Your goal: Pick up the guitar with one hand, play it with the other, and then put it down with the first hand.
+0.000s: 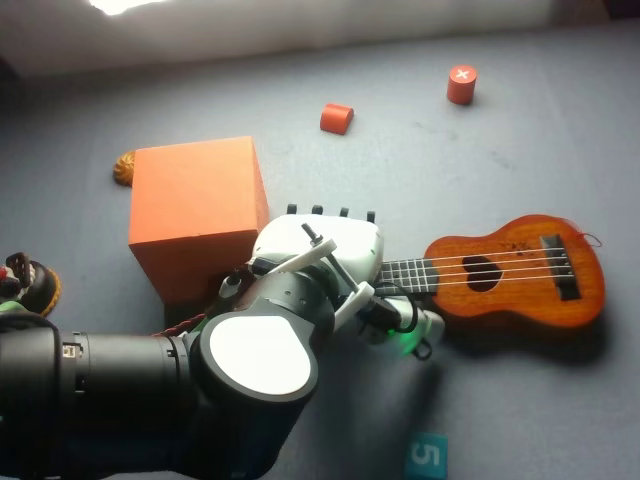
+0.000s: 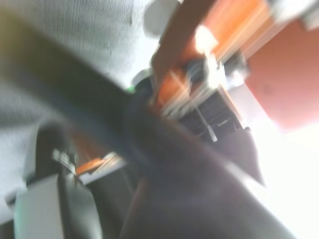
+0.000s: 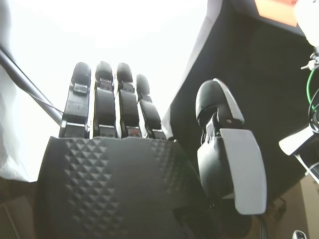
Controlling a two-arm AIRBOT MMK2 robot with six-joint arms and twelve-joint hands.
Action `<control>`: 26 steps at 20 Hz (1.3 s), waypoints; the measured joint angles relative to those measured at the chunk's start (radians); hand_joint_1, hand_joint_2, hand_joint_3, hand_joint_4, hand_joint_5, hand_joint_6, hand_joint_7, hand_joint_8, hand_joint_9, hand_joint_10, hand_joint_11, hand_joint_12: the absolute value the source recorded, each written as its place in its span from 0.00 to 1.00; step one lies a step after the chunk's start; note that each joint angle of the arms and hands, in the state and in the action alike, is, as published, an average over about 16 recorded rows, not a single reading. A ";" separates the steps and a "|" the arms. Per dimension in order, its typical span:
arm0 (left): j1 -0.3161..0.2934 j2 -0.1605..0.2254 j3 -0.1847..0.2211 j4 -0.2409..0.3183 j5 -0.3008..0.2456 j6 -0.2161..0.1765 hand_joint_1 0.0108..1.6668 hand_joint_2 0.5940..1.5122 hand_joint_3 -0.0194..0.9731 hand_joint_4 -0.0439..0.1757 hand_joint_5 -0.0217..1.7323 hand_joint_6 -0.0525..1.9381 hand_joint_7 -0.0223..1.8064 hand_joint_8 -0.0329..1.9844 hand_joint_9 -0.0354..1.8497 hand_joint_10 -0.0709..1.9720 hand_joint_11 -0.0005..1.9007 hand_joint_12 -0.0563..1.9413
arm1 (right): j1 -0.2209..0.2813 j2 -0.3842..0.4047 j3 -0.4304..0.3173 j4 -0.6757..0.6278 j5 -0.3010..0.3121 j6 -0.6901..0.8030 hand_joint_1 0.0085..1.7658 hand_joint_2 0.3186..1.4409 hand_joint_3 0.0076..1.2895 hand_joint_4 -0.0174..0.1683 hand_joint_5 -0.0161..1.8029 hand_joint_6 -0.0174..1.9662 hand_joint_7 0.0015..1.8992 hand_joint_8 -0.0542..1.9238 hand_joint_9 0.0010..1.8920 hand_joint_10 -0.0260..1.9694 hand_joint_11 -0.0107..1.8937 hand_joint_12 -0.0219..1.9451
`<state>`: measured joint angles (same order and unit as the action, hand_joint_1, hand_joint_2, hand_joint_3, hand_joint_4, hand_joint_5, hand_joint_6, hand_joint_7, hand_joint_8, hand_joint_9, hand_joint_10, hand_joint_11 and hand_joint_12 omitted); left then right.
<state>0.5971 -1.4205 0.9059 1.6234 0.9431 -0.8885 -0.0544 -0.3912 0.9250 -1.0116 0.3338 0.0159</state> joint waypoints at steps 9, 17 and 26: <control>-0.002 -0.006 0.018 0.026 -0.036 -0.005 0.06 0.44 0.02 0.41 0.11 0.13 0.14 0.16 0.12 0.26 0.04 0.43 | 0.003 0.001 0.000 -0.002 0.002 0.001 0.18 0.89 0.01 0.11 0.04 0.15 0.11 0.03 0.08 0.03 0.01 0.14; -0.102 0.041 0.013 -0.019 -0.121 0.102 0.01 0.44 0.02 0.45 0.04 0.03 0.04 0.02 0.04 0.04 0.01 0.08 | -0.001 0.002 -0.007 -0.003 0.006 0.004 0.19 0.89 0.01 0.11 0.04 0.15 0.11 0.03 0.08 0.03 0.01 0.12; -0.323 0.165 -0.035 -0.257 -0.234 0.396 0.00 0.54 0.02 0.34 0.23 0.06 0.24 0.16 0.20 0.26 0.07 0.46 | -0.007 0.002 -0.023 -0.012 0.012 0.006 0.18 0.89 0.01 0.11 0.09 0.30 0.19 0.12 0.13 0.24 0.02 0.43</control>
<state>0.2742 -1.2558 0.8708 1.3665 0.7091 -0.4926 -0.0611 -0.3889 0.9024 -1.0236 0.3462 0.0218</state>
